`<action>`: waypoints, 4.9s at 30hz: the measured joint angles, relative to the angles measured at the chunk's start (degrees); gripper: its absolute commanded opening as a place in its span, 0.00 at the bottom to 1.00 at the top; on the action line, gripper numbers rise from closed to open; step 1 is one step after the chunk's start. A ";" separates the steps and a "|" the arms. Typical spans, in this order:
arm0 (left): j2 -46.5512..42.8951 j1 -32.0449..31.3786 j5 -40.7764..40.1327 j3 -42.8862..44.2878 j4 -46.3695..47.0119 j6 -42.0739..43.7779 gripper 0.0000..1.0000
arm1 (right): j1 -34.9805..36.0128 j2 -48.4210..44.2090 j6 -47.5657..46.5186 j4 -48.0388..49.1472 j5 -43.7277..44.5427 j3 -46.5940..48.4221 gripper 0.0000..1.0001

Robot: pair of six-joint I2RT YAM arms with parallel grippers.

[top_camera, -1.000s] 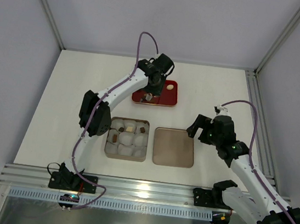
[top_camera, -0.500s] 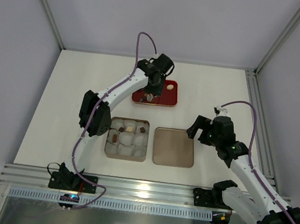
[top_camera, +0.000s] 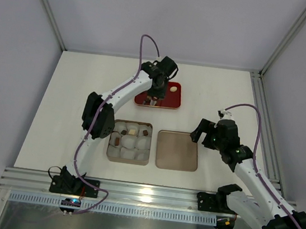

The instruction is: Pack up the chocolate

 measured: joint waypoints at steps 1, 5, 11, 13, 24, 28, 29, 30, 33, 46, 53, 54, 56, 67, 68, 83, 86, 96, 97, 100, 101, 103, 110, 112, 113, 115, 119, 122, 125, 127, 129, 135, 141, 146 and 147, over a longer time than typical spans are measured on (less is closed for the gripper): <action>0.04 0.00 0.00 0.00 -0.02 0.00 0.35 | 0.00 -0.02 0.00 0.00 0.00 0.00 1.00; 0.04 0.00 -0.13 -0.07 -0.09 0.09 0.35 | 0.00 0.00 -0.02 0.00 0.00 0.00 1.00; -0.24 0.00 -0.13 -1.92 -0.42 0.83 0.35 | 0.00 0.00 0.00 0.02 -0.02 0.00 1.00; -0.59 0.00 -0.13 -2.71 -0.81 1.20 0.35 | 0.00 0.00 0.00 0.04 -0.02 0.00 1.00; -6.12 0.02 -0.11 -5.95 -1.84 3.02 0.37 | 0.00 0.07 0.04 0.52 -0.04 -0.02 1.00; -6.47 0.00 -0.11 -5.95 -1.86 3.63 0.38 | 0.00 0.48 0.04 0.63 -0.04 -0.02 1.00; -6.47 0.00 -0.11 -5.95 -1.97 3.69 0.38 | 0.00 0.52 0.04 0.70 -0.04 -0.02 1.00; -6.47 0.00 -0.11 -5.95 -2.05 3.76 0.38 | 0.00 0.52 0.04 0.74 -0.04 -0.02 1.00; -6.45 0.00 -0.11 -5.90 -2.10 3.98 0.38 | 0.00 0.52 0.04 0.90 -0.04 -0.04 1.00; -4.48 0.00 -0.11 -2.80 -3.23 4.81 0.40 | 0.00 0.52 0.04 0.90 -0.02 -0.07 1.00; -2.84 0.02 -0.11 -2.38 -3.37 4.85 0.40 | 0.00 0.52 0.02 0.90 -0.02 -0.09 1.00; -2.73 0.02 -0.11 -2.38 -3.37 4.85 0.40 | 0.00 0.52 0.02 0.90 -0.02 -0.09 1.00; -2.67 0.07 -0.09 -2.38 -3.37 4.83 0.40 | 0.00 0.52 0.02 0.90 -0.02 -0.09 1.00; -2.64 0.13 -0.04 -2.19 -3.41 4.85 0.37 | 0.00 0.52 0.02 0.90 -0.02 -0.20 1.00; -2.64 0.13 -0.04 -2.19 -3.39 4.90 0.36 | 0.00 0.52 0.02 0.90 -0.02 -0.22 1.00; -2.64 0.31 0.35 -0.94 -4.15 5.05 0.30 | 0.00 0.52 0.02 1.07 -0.02 -0.81 1.00; -2.64 0.55 0.35 -0.02 -4.46 5.05 0.30 | 0.00 0.52 0.02 1.33 -0.02 -0.81 1.00; -2.64 0.81 0.35 0.26 -4.68 5.07 0.29 | 0.00 0.74 0.02 1.84 -0.02 -0.81 1.00; -2.64 0.81 0.35 0.26 -4.68 5.07 0.29 | 0.00 0.92 0.02 1.81 -0.02 -0.81 1.00; -2.67 0.81 0.37 0.26 -4.68 5.05 0.29 | 0.00 1.18 0.02 1.92 -0.04 -0.81 1.00; -2.71 0.81 0.37 0.26 -4.68 5.05 0.29 | 0.00 1.18 0.02 1.95 -0.04 -0.81 1.00; -2.95 0.81 0.42 0.07 -4.61 5.05 0.29 | 0.00 1.18 0.04 2.05 -0.04 -0.81 1.00; -6.56 0.81 0.72 -2.34 -4.63 5.01 0.29 | 0.00 2.19 0.04 2.45 -0.07 -0.81 1.00; -8.46 0.81 0.96 -3.80 -4.39 5.01 0.29 | 0.00 2.43 0.04 2.60 -0.07 -0.81 1.00; -9.40 0.81 1.01 -4.61 -4.39 4.98 0.29 | 0.00 2.45 0.04 2.67 -0.07 -0.81 1.00; -10.95 0.81 1.16 -6.01 -4.35 4.92 0.29 | 0.00 2.69 0.07 2.82 -0.07 -0.81 1.00; -14.25 0.81 1.75 -9.44 -3.87 4.68 0.29 | 0.00 3.30 0.11 3.26 -0.09 -0.81 1.00; -16.87 0.81 2.40 -12.76 -3.63 4.39 0.29 | 0.00 3.80 0.24 3.61 -0.09 -0.81 1.00; -19.71 0.81 2.89 -16.46 -3.08 3.78 0.29 | 0.00 4.28 0.31 4.02 -0.09 -0.81 1.00; -21.55 0.81 3.06 -18.86 -2.71 3.48 0.29 | 0.00 4.57 0.35 4.13 -0.09 -0.81 1.00; -23.74 0.81 3.30 -21.31 -2.71 3.37 0.29 | 0.00 5.01 0.46 4.48 -0.09 -0.81 1.00; -31.36 0.81 4.09 -28.22 -1.77 2.80 0.29 | 0.00 6.73 0.63 5.40 -0.07 -0.68 1.00; -40.17 0.81 5.35 -35.45 -1.31 1.62 0.29 | 0.00 8.31 0.85 6.10 -0.04 -0.20 1.00; -47.67 0.74 6.23 -41.68 -1.64 0.92 0.30 | 0.00 10.01 0.94 6.99 -0.02 0.57 1.00; -49.29 0.74 6.49 -43.08 -1.60 0.68 0.29 | 0.00 10.25 0.96 7.08 -0.02 0.66 1.00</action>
